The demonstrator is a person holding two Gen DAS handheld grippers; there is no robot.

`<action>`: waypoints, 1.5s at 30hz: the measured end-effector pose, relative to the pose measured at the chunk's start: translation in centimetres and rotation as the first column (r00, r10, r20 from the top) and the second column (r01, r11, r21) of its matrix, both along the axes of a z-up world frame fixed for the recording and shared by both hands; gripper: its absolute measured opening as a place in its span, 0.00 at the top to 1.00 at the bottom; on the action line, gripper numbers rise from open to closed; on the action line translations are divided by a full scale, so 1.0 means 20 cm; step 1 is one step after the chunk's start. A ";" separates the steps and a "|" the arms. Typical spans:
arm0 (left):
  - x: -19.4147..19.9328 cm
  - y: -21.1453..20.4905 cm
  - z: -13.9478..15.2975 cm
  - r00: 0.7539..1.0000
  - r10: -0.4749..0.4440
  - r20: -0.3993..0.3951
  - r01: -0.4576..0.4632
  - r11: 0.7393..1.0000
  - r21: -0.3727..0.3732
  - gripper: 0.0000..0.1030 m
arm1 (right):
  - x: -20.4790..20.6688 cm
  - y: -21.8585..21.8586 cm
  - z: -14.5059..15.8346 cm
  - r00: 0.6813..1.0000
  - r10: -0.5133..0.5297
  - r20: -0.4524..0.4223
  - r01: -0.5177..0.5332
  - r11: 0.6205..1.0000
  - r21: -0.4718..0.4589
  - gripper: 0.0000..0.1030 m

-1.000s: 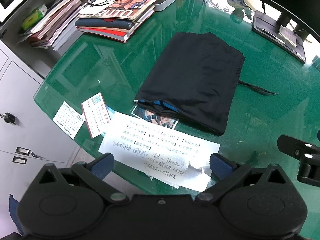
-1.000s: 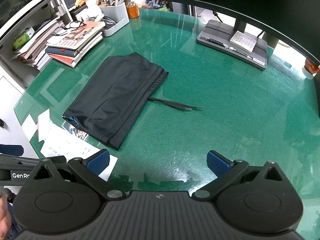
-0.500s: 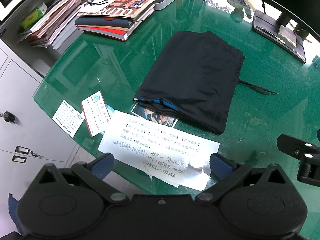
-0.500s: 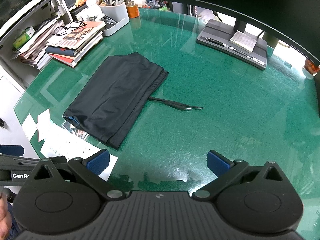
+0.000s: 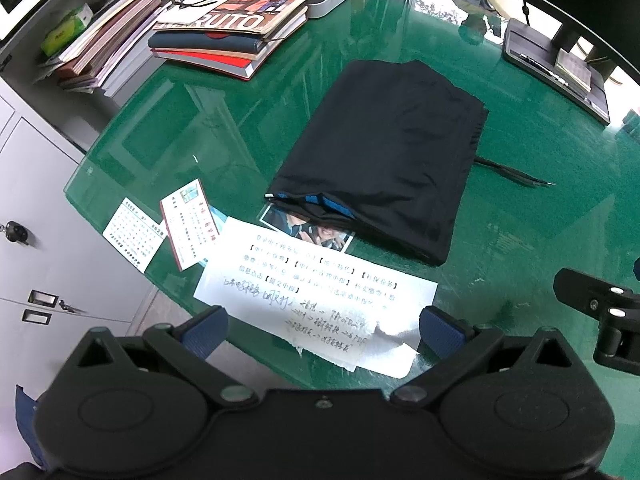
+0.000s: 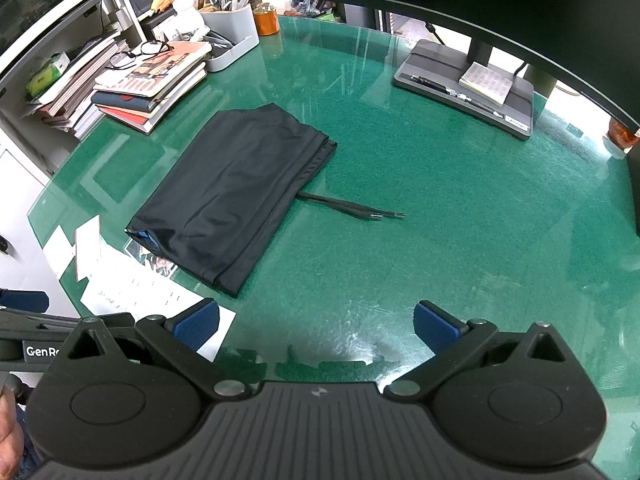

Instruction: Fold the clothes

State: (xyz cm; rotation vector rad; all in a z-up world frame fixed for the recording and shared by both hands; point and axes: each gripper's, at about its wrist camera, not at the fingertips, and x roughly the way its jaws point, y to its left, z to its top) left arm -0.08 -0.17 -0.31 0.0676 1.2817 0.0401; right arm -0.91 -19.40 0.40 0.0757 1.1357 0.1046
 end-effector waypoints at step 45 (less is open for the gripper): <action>0.03 -0.06 -0.02 0.999 -0.024 -0.023 0.024 1.000 0.014 0.01 | 0.02 -0.04 -0.02 1.000 -0.014 -0.014 0.014 1.000 0.015 0.00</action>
